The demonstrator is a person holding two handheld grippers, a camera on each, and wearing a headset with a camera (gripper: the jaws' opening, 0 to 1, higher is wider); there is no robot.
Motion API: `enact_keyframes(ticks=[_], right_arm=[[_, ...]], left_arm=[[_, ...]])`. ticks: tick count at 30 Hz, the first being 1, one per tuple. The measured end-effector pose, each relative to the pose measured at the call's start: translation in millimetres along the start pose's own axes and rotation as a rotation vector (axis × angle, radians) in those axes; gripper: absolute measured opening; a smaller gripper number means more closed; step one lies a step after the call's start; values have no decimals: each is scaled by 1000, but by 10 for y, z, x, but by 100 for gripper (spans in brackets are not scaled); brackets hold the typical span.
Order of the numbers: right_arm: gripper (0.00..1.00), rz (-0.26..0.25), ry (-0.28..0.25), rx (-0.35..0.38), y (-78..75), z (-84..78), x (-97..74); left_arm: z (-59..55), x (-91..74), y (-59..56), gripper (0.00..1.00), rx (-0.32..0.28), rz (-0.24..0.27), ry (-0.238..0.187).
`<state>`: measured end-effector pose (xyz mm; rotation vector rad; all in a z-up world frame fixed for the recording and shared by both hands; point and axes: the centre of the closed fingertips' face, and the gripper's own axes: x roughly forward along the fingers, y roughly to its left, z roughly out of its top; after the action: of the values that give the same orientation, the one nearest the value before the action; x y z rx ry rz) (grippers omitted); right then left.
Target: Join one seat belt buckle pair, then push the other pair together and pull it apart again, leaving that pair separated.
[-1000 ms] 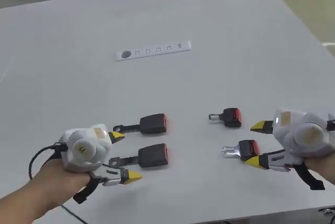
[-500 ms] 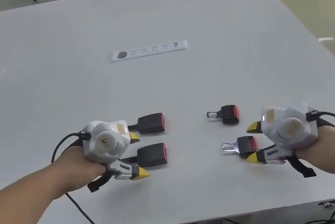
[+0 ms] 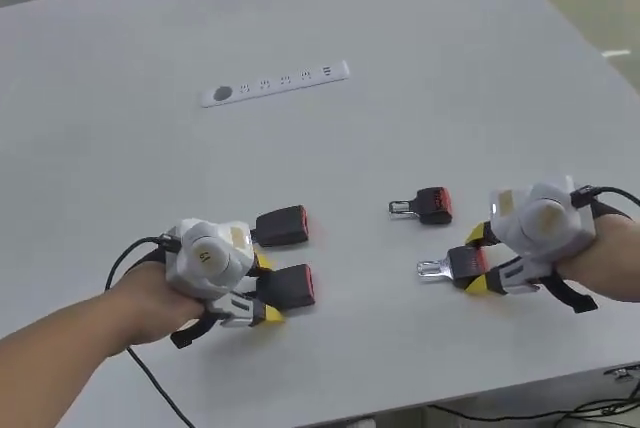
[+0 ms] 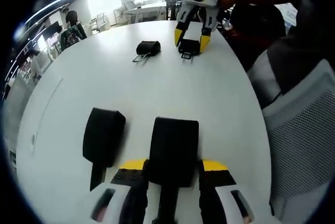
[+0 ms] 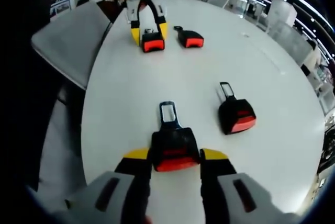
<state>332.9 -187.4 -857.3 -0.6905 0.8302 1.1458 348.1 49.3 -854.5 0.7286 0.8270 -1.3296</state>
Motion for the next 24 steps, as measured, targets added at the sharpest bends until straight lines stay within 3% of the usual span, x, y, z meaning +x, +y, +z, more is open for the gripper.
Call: enact_keyframes(ticks=[7,17,24], right_arm=[[35,34,5,-11,5,-7,6],[35,51,23,-48,21,38,33],[35,43,-2,-38,30,123,71]], left_arm=[[11,4,-22,34,49,-10,24],[7,4,-11,34,37,-12,45],[3,3,-7,34,36,-13,48]])
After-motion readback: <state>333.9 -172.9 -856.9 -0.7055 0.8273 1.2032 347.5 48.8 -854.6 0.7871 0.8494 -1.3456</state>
